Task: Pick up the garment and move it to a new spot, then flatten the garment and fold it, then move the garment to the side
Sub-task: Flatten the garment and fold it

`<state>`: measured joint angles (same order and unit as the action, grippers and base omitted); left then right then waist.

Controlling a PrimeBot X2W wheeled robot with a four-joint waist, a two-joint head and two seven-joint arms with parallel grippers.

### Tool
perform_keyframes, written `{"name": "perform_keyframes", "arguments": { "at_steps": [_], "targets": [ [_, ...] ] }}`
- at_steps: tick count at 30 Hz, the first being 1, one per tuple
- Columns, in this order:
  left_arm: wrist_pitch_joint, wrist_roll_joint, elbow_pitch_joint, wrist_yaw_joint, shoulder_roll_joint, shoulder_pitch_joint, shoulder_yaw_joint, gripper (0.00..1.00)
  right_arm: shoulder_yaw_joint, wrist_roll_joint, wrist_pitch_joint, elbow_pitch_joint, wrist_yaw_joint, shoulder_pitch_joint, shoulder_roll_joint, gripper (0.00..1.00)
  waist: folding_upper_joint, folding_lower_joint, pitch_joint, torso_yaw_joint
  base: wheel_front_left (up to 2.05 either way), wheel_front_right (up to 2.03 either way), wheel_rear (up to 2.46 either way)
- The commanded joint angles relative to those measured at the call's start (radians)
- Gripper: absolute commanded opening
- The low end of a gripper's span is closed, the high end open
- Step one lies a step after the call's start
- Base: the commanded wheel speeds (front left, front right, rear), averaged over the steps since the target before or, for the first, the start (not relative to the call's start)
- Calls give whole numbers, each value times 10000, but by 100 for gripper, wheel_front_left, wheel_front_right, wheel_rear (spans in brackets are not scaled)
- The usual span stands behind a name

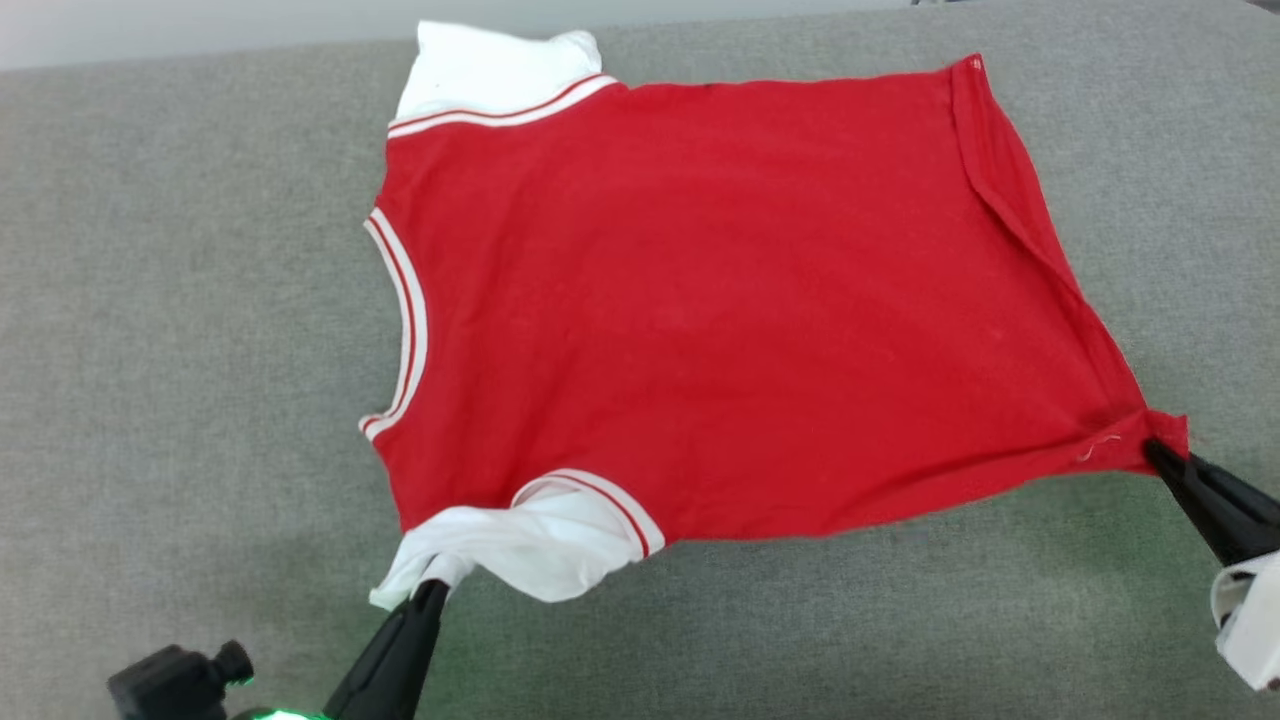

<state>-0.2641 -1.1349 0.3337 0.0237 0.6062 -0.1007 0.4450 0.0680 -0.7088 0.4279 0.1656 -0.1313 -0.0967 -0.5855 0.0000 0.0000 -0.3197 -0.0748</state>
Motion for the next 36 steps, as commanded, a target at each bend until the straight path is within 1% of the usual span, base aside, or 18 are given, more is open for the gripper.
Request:
{"name": "perform_keyframes", "arguments": {
  "at_steps": [1, 5, 9, 12, 13, 17, 22, 26, 28, 29, 31, 36],
  "targets": [
    [7, 103, 202, 113, 97, -201, -95, 0, -317, 165, 209, 341, 11, 275, 195, 0, 0, 0, -17, -37, 0, 0, 0],
    [63, 259, 355, 217, 201, 79, -175, 0, -805, 390, 734, 912, 11, 444, 693, 0, 0, 0, -94, -49, 0, 0, 0],
    [300, 431, 66, 115, 88, 1069, -178, 0, -891, 514, 1010, 798, 11, -245, 979, 0, 0, 0, -315, -34, 0, 0, 0],
    [644, 566, -417, -19, -14, 2242, -125, 0, -892, 566, 1083, 306, 11, -996, 1068, 0, 0, 0, -583, 65, 0, 0, 0],
    [790, 526, -590, -147, -124, 2667, -66, 0, -890, 616, 1077, 97, 11, -1309, 1091, 0, 0, 0, -689, 101, 0, 0, 0],
    [1147, 405, -1660, -297, -470, 4355, -203, 0, -664, 775, 1064, -999, 11, -2563, 1130, 0, 0, 0, -1079, 157, 0, 0, 0],
    [1433, 628, -3200, -94, -661, 5831, -293, 0, -147, 1198, 818, -2416, 11, -3934, 1235, 0, 0, 0, -1359, 114, 0, 0, 0],
    [1457, 1059, -4013, 79, -682, 6306, -87, 0, 231, 1243, 655, -3220, 11, -4430, 1301, 0, 0, 0, -1478, 129, 0, 0, 0],
    [1346, 1223, -4372, 69, -797, 6388, 27, 0, 342, 1244, 589, -3518, 11, -4536, 1287, 0, 0, 0, -1522, 161, 0, 0, 0],
    [1269, 1329, -4561, 25, -845, 6411, 86, 0, 401, 1202, 550, -3634, 11, -4556, 1286, 0, 0, 0, -1543, 168, 0, 0, 0],
    [1147, 1626, -4953, 108, -845, 6507, 249, 0, 469, 1125, 427, -3810, 11, -4590, 1289, 0, 0, 0, -1601, 172, 0, 0, 0],
    [1054, 2085, -5790, 157, -1006, 6711, 591, 0, 631, 1031, 182, -4188, 11, -4659, 1274, 0, 0, 0, -1642, 203, 0, 0, 0]
  ]
}}
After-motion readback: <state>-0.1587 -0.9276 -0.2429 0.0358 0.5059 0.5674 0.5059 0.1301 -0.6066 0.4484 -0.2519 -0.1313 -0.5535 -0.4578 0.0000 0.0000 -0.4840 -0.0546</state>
